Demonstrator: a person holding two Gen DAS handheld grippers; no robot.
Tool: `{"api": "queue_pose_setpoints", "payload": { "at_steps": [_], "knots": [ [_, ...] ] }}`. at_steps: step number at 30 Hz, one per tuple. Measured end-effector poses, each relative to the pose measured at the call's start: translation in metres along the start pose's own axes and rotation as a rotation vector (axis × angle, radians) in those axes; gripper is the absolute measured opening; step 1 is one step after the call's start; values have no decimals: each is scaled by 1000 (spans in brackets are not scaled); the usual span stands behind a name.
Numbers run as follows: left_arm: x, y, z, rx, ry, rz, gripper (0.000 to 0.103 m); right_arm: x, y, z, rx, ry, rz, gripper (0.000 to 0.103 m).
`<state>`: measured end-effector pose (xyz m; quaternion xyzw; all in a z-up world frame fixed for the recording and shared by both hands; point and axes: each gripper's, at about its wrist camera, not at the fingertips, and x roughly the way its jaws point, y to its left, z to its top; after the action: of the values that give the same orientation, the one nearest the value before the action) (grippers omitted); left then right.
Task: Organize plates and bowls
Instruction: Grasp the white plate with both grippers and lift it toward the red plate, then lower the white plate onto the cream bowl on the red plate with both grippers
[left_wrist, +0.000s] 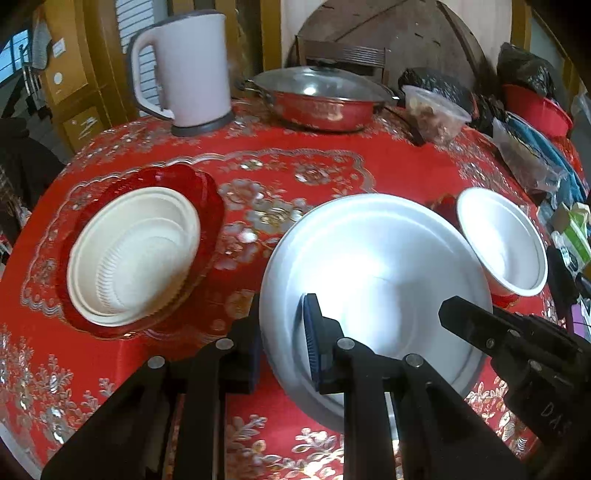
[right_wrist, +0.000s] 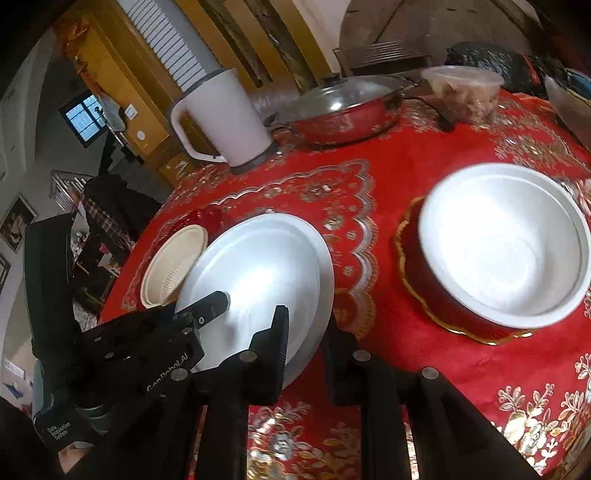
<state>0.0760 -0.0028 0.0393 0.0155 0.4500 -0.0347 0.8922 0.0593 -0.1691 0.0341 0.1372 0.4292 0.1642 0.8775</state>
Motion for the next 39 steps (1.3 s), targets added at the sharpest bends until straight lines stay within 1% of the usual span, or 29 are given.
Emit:
{"api": "queue_pose_setpoints", "payload": {
  "at_steps": [4, 10, 15, 19, 24, 29, 39],
  "knots": [
    [-5, 17, 3, -22, -13, 14, 18, 3, 19, 6, -33, 2, 4, 19],
    [-10, 52, 7, -68, -31, 54, 18, 18, 55, 16, -93, 13, 18, 21],
    [-10, 84, 11, -106, -34, 88, 18, 38, 86, 25, -130, 28, 46, 21],
    [-10, 108, 14, -135, -39, 122, 18, 55, 112, 33, -166, 44, 55, 21],
    [-8, 134, 15, -173, -36, 148, 18, 77, 140, 42, -209, 62, 64, 21],
    [-3, 148, 18, -195, -37, 165, 18, 90, 153, 46, -225, 71, 65, 21],
    [9, 162, 19, -218, -26, 183, 18, 111, 164, 49, -234, 86, 50, 21]
  ]
}}
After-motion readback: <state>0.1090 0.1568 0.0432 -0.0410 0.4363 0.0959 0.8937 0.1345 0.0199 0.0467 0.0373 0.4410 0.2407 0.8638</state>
